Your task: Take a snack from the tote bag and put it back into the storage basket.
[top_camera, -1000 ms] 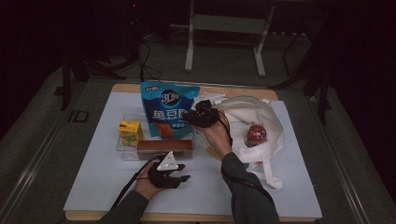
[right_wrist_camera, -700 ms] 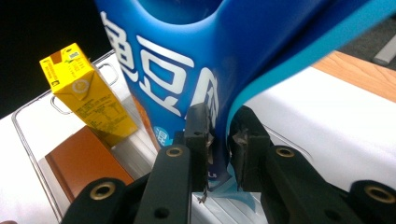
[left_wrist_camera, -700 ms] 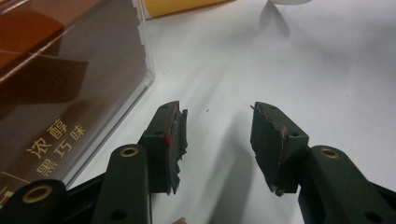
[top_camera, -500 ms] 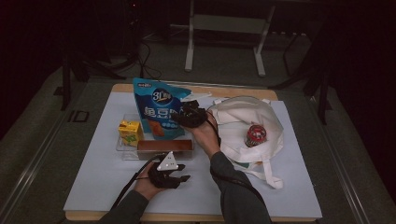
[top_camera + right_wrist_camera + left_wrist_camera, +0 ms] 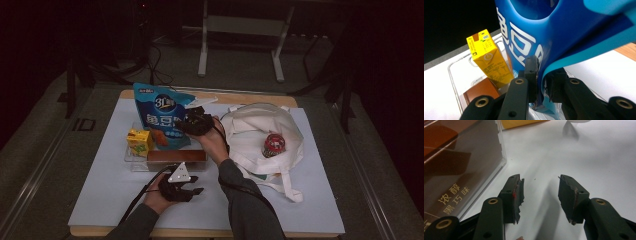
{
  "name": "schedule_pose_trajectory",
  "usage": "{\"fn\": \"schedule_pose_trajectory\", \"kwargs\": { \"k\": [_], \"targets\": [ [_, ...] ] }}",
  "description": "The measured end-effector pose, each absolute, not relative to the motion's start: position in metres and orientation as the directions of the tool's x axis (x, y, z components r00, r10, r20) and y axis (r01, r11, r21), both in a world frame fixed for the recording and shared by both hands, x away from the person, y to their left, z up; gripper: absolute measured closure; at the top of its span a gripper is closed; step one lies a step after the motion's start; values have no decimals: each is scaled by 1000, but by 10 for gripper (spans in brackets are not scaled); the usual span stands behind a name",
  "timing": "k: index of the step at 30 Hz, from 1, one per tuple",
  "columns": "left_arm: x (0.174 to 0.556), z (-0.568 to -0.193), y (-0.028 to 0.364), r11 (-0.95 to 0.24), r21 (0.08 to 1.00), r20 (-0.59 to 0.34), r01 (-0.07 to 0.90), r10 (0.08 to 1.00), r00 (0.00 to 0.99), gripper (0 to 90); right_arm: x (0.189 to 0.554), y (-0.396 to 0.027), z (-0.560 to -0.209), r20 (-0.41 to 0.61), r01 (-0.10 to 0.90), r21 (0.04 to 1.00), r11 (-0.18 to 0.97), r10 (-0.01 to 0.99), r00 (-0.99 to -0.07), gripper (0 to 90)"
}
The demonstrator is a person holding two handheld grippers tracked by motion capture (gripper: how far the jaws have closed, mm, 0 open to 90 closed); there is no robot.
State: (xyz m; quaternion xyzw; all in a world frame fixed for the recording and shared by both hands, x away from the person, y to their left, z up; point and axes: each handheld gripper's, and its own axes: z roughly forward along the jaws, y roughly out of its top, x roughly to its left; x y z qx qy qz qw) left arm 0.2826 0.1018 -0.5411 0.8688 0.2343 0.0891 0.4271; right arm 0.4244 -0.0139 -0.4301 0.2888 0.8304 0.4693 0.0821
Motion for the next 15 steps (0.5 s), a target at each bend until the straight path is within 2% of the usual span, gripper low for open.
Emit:
{"fn": "schedule_pose_trajectory", "kwargs": {
  "k": [2,7,10,15],
  "targets": [
    [283,-541,102,-526,784,-46,331,482,875,526,426,-15,-430,137,411,824,390,566,-813,783],
    [283,-541,102,-525,784,-49,333,482,875,525,424,-23,-429,97,405,808,427,582,-807,667],
    [283,-541,102,-525,782,-50,335,483,874,525,422,-32,-431,94,405,800,443,574,-813,644],
    [283,-541,102,-529,780,-48,334,481,875,525,422,-42,-436,78,414,778,472,582,-810,726]
  ]
}}
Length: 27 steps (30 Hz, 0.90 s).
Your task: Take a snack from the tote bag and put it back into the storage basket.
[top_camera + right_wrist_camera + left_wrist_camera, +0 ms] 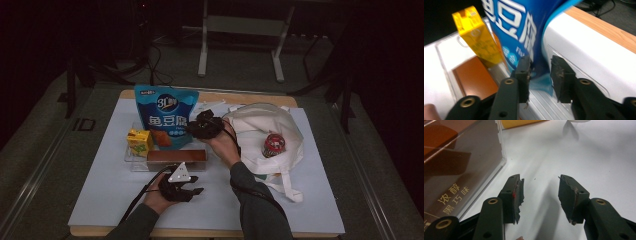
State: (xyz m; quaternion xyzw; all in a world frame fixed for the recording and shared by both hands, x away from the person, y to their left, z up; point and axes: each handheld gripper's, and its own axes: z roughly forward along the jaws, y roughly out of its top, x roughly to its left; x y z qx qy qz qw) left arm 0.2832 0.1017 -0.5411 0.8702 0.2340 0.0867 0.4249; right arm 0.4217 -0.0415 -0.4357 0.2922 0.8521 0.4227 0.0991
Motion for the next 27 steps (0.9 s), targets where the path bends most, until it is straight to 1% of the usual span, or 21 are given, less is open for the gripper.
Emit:
{"fn": "schedule_pose_trajectory", "kwargs": {
  "k": [2,4,10,14,19,27],
  "targets": [
    [283,-541,102,-529,780,-48,334,481,875,525,424,-42,-436,82,425,780,459,597,-798,772],
    [283,-541,102,-530,779,-48,334,481,875,524,424,-38,-436,70,426,777,464,609,-790,791],
    [283,-541,101,-530,779,-50,335,481,875,525,422,-28,-435,76,423,775,470,595,-800,791],
    [283,-541,101,-530,779,-49,334,480,876,525,419,-27,-435,65,415,778,472,597,-799,740],
    [283,-541,102,-532,778,-49,334,479,877,525,418,-38,-431,80,418,791,446,603,-794,683],
    [283,-541,102,-530,779,-49,336,482,875,524,415,-58,-421,75,418,797,437,615,-785,651]
  ]
}}
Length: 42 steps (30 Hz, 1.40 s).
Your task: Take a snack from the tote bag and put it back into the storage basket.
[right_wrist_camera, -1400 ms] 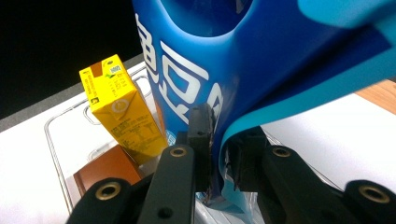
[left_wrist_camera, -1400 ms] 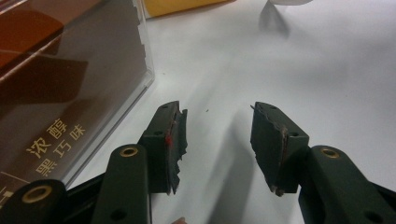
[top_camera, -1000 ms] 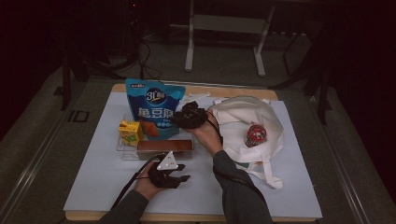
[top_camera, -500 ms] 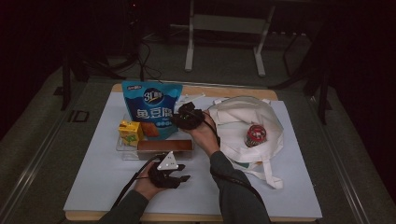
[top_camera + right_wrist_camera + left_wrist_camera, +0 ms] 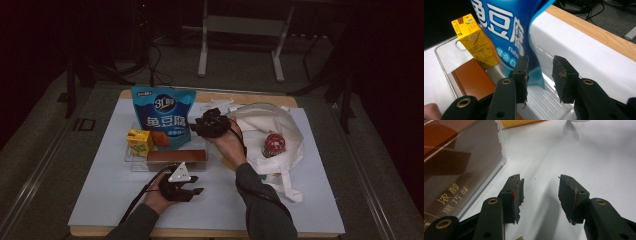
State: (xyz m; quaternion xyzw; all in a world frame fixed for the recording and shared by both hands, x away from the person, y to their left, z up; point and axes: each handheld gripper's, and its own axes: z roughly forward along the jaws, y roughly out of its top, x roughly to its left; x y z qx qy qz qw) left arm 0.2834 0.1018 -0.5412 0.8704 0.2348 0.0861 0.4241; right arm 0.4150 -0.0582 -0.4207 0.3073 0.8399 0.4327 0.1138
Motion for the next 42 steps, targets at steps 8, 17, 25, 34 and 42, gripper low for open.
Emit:
{"fn": "schedule_pose_trajectory", "kwargs": {
  "k": [8,17,25,34,42],
  "targets": [
    [284,-541,103,-522,783,-55,337,482,875,525,409,-72,-411,48,412,787,459,621,-783,618],
    [284,-541,103,-524,782,-55,338,481,875,524,399,-86,-404,-18,399,763,509,634,-773,590],
    [284,-541,103,-522,783,-57,338,481,875,524,396,-102,-404,-39,401,759,513,651,-758,585],
    [284,-541,103,-521,783,-58,339,481,875,524,392,-113,-402,-65,395,751,529,654,-754,579],
    [284,-541,103,-520,784,-59,339,480,875,524,391,-121,-402,-71,399,743,537,657,-751,575]
  ]
}}
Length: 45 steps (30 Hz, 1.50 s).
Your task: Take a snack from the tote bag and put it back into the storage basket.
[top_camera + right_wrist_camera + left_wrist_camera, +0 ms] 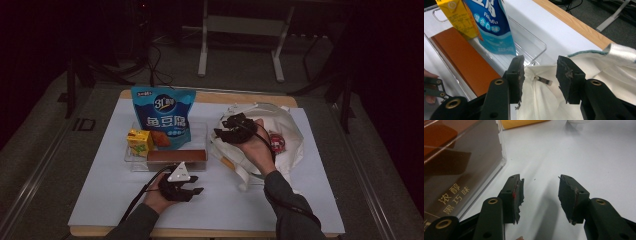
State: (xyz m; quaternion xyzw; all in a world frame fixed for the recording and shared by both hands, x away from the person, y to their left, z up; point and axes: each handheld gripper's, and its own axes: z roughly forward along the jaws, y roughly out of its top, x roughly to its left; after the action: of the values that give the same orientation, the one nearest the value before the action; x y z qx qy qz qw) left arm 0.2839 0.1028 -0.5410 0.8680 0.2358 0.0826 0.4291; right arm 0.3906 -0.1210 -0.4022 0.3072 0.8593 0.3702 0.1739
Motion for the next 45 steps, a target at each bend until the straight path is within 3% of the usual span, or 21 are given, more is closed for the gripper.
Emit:
{"fn": "schedule_pose_trajectory", "kwargs": {
  "k": [45],
  "targets": [
    [283,-541,102,-527,781,-54,335,477,877,525,390,-172,-416,-85,457,713,532,713,-696,537]
  ]
}}
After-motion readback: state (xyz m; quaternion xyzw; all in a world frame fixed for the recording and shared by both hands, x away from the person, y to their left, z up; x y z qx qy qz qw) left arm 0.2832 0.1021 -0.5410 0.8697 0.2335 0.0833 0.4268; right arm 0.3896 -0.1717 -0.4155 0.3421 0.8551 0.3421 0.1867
